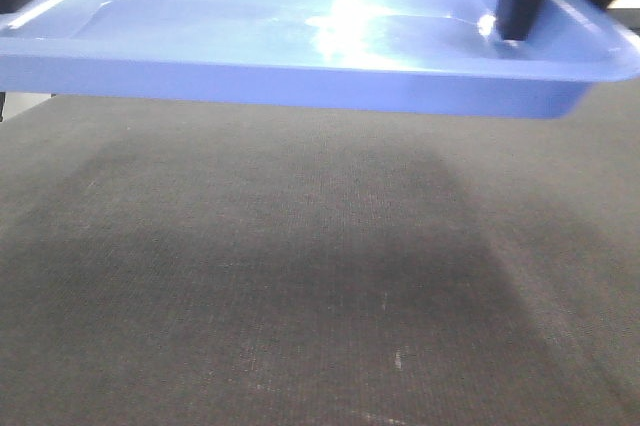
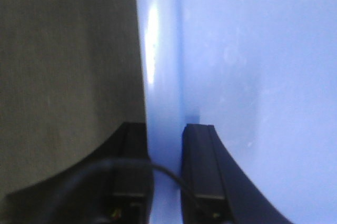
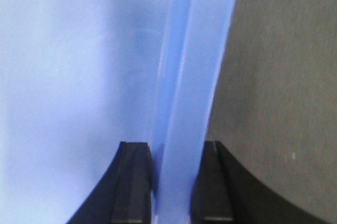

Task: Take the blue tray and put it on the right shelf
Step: 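Close both grippers on the tray rims and lift the tray, then hold the tray raised with both grippers while backing from the table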

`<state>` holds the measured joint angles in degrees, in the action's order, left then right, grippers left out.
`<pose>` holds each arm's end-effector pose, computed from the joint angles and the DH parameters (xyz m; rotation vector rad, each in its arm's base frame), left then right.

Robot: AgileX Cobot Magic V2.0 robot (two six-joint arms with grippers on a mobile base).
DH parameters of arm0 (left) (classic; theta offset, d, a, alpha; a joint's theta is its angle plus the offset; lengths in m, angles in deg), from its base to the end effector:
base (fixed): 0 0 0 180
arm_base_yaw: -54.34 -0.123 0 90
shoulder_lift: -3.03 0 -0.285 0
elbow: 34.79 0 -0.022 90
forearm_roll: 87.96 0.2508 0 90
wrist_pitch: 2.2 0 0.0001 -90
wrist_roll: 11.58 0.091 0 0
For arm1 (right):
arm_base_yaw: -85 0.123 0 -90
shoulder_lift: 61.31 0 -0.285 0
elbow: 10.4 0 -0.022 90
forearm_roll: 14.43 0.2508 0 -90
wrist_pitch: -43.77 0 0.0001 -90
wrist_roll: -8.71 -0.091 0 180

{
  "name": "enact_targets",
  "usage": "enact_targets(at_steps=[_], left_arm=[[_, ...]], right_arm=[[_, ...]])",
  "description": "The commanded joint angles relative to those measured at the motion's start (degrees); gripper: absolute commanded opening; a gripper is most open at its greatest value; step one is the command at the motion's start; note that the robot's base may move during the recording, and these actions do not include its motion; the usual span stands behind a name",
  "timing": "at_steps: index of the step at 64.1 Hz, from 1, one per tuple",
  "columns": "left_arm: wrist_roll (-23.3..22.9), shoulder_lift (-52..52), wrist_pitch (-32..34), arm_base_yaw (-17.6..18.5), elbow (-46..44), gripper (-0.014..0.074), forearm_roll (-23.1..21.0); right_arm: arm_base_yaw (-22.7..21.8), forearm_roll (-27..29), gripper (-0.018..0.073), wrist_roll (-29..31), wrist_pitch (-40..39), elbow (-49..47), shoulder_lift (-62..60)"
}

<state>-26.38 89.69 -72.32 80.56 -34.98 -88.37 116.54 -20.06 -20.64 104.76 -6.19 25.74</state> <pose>0.2405 -0.1191 0.3614 0.2726 2.7403 -0.2092 0.2417 0.1392 0.3439 -0.0862 2.6658 0.2214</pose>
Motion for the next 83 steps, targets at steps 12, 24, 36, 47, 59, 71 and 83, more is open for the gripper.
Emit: enact_targets(at_steps=[12, 24, 36, 47, 59, 71, 83], left_arm=[[-0.21, -6.83, -4.94, 4.42, 1.73, -0.0047, 0.41], [-3.2, -9.22, -4.8, 8.01, 1.44, -0.0047, 0.41], [-4.44, -9.55, -5.0, 8.92, 0.13, -0.0048, 0.41], [-4.44, -9.55, -5.78, 8.92, 0.13, -0.0048, 0.41], [-4.44, -9.55, -6.03, 8.79, 0.13, -0.0048, 0.41], [-4.44, -9.55, -6.03, 8.79, 0.13, -0.0048, 0.41], [-4.44, -9.55, -6.03, 8.79, 0.13, -0.0048, 0.41]], right_arm=[[2.68, -3.17, 0.0055, 1.99, 2.84, 1.19, -10.25], [2.68, -3.17, 0.0055, 1.99, 2.94, 1.19, -14.51], [2.68, -3.17, 0.0055, 1.99, 3.13, 1.19, -15.94], [2.68, -3.17, 0.0055, 1.99, 3.22, 1.19, -15.94], [2.68, -3.17, 0.0055, 1.99, 3.14, 1.19, -15.94], [2.68, -3.17, 0.0055, 1.99, 3.14, 1.19, -15.94], [2.68, -3.17, 0.0055, 1.99, 3.14, 1.19, -15.94]])
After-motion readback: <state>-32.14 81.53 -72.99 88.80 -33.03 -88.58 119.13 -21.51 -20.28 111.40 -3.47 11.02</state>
